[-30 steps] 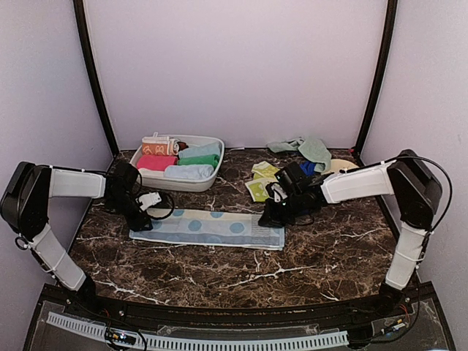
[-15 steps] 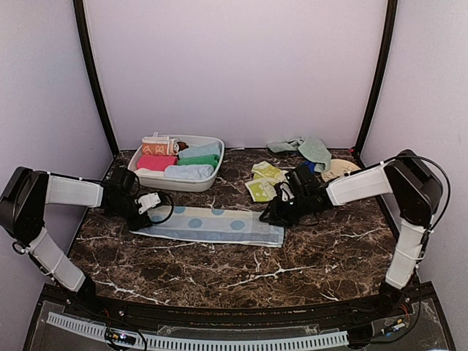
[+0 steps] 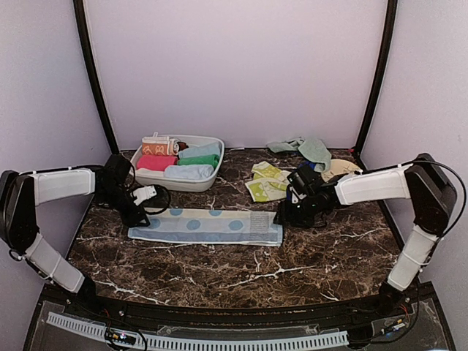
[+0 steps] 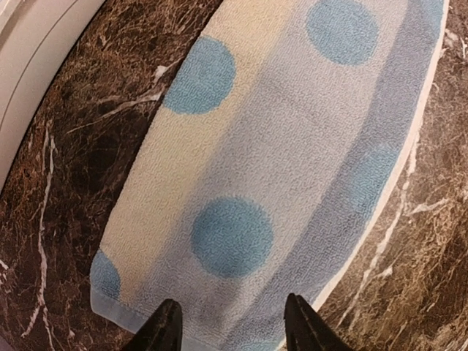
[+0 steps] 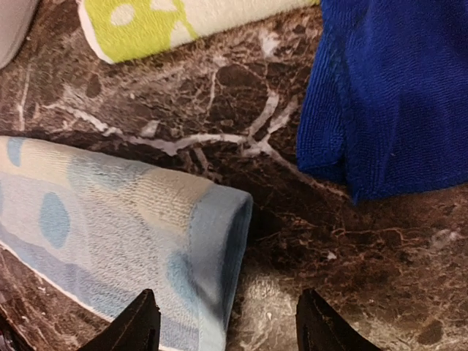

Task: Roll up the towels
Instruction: Pick up the towel from the center of the board.

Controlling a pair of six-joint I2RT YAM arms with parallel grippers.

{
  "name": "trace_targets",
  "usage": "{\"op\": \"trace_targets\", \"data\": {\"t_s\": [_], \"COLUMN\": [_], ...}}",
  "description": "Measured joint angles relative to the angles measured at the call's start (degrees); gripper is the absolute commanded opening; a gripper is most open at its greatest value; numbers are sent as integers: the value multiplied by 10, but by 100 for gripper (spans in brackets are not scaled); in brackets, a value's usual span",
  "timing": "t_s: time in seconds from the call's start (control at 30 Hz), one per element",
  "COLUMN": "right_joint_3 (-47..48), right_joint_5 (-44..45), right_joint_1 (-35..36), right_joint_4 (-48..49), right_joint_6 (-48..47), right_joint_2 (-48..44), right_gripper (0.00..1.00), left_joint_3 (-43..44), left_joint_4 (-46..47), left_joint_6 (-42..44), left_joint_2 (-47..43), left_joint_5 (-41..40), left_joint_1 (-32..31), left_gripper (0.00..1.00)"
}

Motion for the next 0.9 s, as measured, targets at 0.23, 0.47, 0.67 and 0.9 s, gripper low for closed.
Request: {"op": "trace_targets", "data": {"t_s": [0.23, 0.47, 0.67, 0.9], "right_joint_3": [61, 72, 71, 63], "right_joint_5": [23, 13, -13, -42], "right_joint_1": [10, 14, 31, 48], "right_joint_4": [-14, 2, 9, 12], "right_joint_6": [-26, -48, -54, -57], "right_joint_2": [65, 91, 93, 94], "right_gripper": [59, 40, 27, 0], "left_joint_3": [3, 1, -4, -23], "left_joint_4": [26, 56, 68, 86], "left_joint_6": [-7, 6, 14, 27], "left_joint_2": [61, 92, 92, 79], "left_joint_5": [-50, -66, -60, -56], "left_joint_1": [26, 64, 64, 64], "left_gripper": [49, 48, 46, 46]}}
